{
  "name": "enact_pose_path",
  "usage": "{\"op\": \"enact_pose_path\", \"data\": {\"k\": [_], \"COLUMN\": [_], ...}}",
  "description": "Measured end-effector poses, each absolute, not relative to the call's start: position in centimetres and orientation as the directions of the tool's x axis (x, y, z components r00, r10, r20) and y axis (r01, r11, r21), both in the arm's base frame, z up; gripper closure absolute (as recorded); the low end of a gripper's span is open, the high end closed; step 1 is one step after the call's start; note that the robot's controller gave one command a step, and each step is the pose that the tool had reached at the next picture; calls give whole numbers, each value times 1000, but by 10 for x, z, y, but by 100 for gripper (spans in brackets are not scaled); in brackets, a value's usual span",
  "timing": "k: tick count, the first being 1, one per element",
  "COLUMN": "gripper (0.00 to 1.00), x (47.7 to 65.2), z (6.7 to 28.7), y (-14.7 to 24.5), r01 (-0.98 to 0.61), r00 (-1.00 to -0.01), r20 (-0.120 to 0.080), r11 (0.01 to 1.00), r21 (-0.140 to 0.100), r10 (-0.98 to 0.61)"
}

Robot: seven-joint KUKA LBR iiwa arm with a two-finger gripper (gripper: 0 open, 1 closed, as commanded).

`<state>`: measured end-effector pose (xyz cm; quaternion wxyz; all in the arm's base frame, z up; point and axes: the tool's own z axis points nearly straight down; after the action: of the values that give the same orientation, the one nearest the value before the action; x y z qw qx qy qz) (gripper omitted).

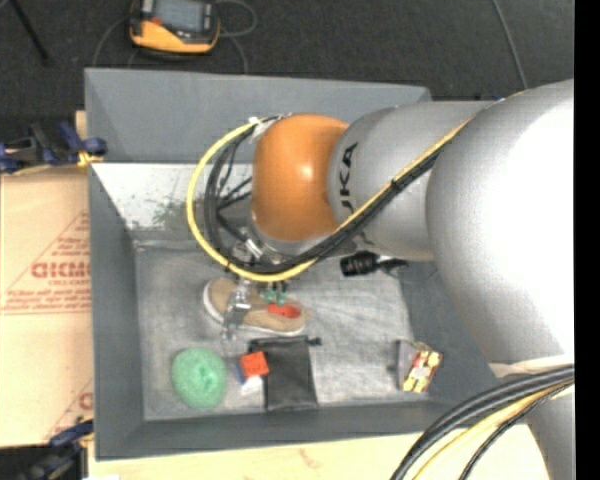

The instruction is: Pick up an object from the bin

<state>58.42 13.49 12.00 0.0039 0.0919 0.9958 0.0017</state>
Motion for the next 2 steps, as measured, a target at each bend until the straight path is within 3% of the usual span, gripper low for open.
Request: {"op": "enact_pose_path", "data": {"k": [1, 2], "gripper": [0, 100], "x": [588, 597], "z": [83, 74], "y": [128, 114], "r01": [172, 400], "r00": [-985, -916], "r20": [-5, -7], "r11": [985, 917], "r21": [1, 9], "r10": [172, 400]}}
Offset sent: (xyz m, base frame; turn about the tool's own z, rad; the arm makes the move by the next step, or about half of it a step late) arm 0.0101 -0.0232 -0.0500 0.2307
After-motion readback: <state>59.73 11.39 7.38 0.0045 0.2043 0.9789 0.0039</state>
